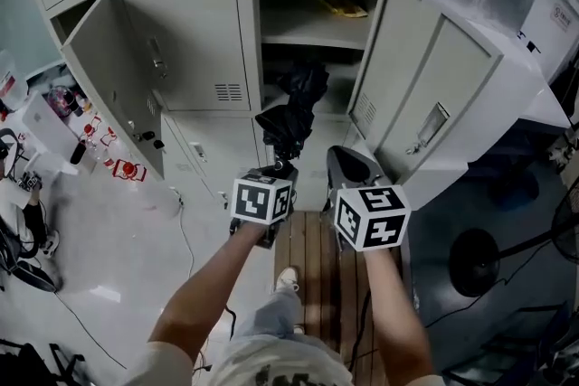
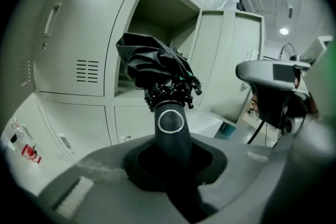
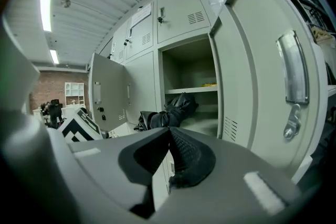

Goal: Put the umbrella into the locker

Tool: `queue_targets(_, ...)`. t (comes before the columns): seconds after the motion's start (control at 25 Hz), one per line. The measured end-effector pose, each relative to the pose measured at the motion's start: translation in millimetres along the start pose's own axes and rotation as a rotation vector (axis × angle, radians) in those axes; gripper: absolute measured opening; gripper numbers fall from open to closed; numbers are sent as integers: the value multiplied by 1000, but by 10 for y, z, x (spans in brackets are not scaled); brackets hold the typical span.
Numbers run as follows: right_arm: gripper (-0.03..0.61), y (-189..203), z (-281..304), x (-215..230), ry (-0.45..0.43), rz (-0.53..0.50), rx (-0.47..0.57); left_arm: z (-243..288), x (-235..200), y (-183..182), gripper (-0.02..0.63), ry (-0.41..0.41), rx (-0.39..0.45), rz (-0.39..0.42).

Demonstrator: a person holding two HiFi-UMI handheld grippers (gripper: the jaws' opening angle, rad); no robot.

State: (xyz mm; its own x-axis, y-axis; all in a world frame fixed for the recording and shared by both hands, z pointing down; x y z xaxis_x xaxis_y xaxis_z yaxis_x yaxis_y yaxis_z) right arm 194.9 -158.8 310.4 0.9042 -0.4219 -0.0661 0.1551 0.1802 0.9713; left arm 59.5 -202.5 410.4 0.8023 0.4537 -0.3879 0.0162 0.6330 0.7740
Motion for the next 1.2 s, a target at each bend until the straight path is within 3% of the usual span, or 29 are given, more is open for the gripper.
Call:
queue_targets(0.84,-8,203,730,427,-18,45,-49,1204,-428,-695,66,-33,-110,-121)
queue_targets(1.2,-6,374,905,600,-21,83,-82,1527,-560,-767,69,31,-172,-267)
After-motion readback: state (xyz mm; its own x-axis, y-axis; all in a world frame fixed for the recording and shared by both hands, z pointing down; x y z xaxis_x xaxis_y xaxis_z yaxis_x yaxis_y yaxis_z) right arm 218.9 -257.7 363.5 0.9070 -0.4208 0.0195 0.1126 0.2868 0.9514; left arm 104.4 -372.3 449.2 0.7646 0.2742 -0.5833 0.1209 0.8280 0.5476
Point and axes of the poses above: the fingertips, and each gripper's own axes: z forward along the fingers, x to its right, y out of its underside, the point moved 7 cm from there along -z, backward along the fingers, and after that the axes turned 9 degrees about -z, right-handed, at the moved point
